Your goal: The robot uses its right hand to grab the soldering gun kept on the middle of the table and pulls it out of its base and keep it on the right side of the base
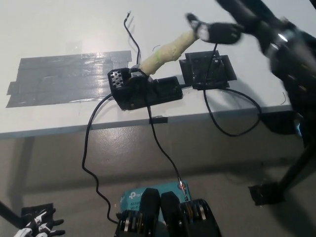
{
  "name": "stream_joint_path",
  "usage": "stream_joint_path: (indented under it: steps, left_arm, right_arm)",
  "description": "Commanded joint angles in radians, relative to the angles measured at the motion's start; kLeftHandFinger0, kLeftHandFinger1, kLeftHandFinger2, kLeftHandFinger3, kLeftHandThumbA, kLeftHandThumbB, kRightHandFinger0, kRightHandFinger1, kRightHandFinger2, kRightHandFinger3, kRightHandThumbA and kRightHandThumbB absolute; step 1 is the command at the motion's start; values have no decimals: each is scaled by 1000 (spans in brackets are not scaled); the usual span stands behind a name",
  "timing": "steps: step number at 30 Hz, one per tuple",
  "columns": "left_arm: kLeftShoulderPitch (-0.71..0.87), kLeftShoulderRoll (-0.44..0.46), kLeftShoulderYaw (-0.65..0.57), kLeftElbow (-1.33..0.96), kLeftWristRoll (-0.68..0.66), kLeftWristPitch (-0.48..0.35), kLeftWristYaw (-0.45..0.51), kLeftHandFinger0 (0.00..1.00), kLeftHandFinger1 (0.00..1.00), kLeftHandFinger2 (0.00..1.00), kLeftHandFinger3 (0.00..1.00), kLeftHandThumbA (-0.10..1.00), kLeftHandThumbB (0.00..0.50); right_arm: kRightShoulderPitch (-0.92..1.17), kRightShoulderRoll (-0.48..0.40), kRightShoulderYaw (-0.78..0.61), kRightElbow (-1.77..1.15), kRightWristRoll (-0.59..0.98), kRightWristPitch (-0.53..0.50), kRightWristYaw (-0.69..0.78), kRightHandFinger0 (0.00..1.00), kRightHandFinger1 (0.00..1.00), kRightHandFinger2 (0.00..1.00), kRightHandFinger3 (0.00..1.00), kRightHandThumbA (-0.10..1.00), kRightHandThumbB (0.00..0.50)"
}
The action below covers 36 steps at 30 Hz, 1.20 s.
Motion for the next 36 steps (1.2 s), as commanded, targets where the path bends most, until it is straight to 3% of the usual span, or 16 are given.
stream_joint_path:
  steps: [1, 5, 8, 11, 15, 21, 24, 25, 29, 31, 32, 34, 36]
  left_arm:
    - [4, 28, 4, -38, -9, 1, -26, 630, 705, 769, 889, 602, 383]
    - [4, 24, -9, -41, 8, 0, -19, 617, 695, 766, 901, 611, 367]
    - [-7, 26, -13, -48, 3, 10, -21, 615, 682, 748, 902, 604, 372]
    - [-13, 32, -14, -42, -8, 4, -34, 610, 683, 749, 919, 601, 381]
    - [-18, 29, -29, -53, 11, 14, -32, 586, 690, 753, 931, 620, 375]
    - [-18, 27, -30, -63, -4, 33, -38, 641, 725, 768, 946, 607, 380]
    - [-21, 27, -26, -64, -4, 39, -38, 637, 714, 763, 939, 606, 389]
    - [-21, 29, -27, -57, -7, 20, -48, 634, 720, 769, 947, 603, 371]
    - [-19, 34, -40, -71, 25, 26, -39, 646, 740, 779, 955, 640, 359]
    - [-20, 32, -40, -64, 19, 21, -42, 659, 739, 789, 957, 635, 376]
    - [-21, 30, -38, -65, 14, 31, -39, 669, 738, 787, 952, 628, 374]
    - [-21, 30, -40, -63, 15, 28, -39, 670, 738, 787, 952, 630, 375]
    - [-24, 30, -45, -62, 16, 30, -41, 687, 743, 795, 960, 632, 379]
  right_arm:
    - [-112, 36, 66, 102, -122, -119, 12, 1000, 1000, 1000, 1000, 409, 262]
    - [-144, 68, 152, 221, -188, -180, 7, 1000, 1000, 1000, 1000, 420, 231]
    - [-156, 90, 214, 319, -244, -222, -7, 1000, 1000, 1000, 1000, 375, 259]
    - [-160, 103, 278, 387, -296, -219, 15, 1000, 1000, 1000, 1000, 421, 263]
    - [-139, 108, 324, 439, -355, -186, 23, 1000, 1000, 1000, 1000, 522, 305]
    - [-122, 112, 344, 484, -381, -122, 127, 1000, 1000, 1000, 1000, 641, 306]
    - [-119, 114, 332, 506, -384, -115, 143, 1000, 1000, 1000, 1000, 684, 329]
    - [-115, 113, 334, 507, -388, -93, 167, 1000, 1000, 1000, 1000, 752, 340]
    - [-109, 95, 365, 491, -450, -78, 218, 1000, 1000, 1000, 1000, 842, 385]
    - [-109, 84, 400, 495, -513, -73, 221, 1000, 1000, 1000, 1000, 763, 490]
    - [-111, 78, 425, 496, -558, -62, 221, 1000, 1000, 1000, 1000, 703, 500]
    - [-108, 74, 432, 488, -586, -50, 225, 1000, 1000, 1000, 1000, 690, 500]
    - [-98, 73, 478, 491, -739, 41, 161, 1000, 1000, 1000, 1000, 460, 500]
